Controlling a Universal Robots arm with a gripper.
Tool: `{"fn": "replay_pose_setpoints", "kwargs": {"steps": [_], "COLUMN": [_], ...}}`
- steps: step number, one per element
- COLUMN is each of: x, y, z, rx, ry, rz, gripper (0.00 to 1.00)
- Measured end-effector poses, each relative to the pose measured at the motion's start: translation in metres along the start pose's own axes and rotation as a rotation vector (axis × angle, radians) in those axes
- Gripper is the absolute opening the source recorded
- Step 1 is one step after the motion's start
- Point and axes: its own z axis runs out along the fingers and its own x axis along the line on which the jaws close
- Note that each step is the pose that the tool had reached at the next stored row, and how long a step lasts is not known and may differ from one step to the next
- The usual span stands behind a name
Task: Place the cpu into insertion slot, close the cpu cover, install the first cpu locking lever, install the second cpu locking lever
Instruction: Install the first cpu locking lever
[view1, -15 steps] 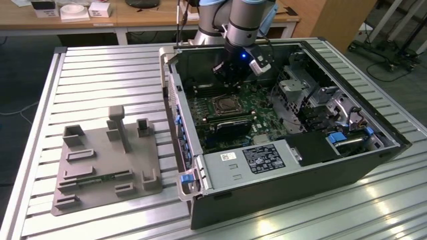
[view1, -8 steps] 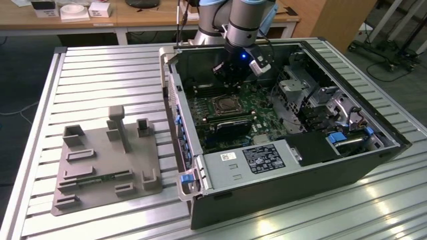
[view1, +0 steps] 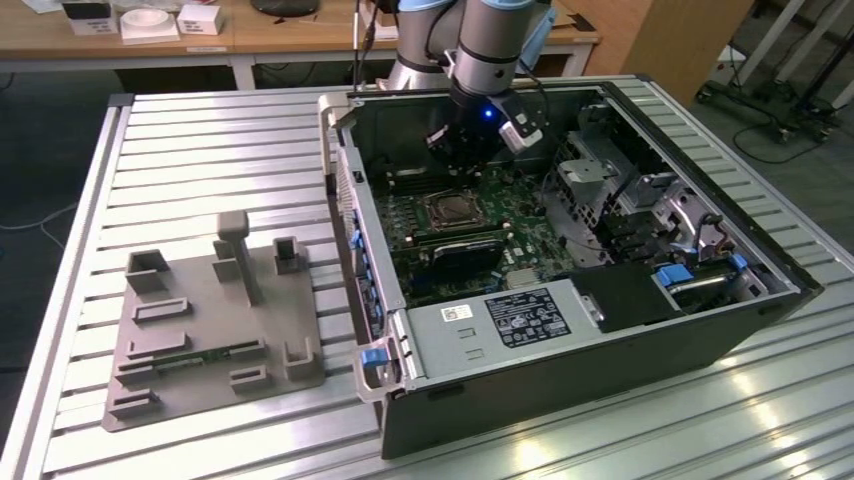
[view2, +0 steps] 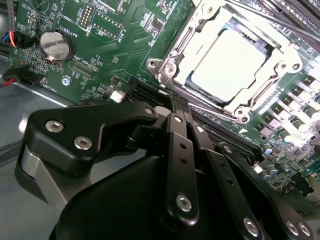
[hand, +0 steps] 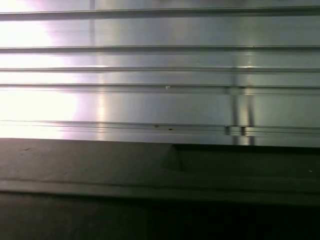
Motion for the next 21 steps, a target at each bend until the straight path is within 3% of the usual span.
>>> {"fn": "replay_pose_setpoints", "kwargs": {"steps": [19, 21], "x": [0.0000, 0.0000], "y": [-0.0013, -0.0012], "z": [0.0026, 0.0028], "rx": [0.0057, 0.0112], "ry": [0.0001, 0.0000], "rz": [0.000, 0.000], "gripper": [0.10, 0.10]}}
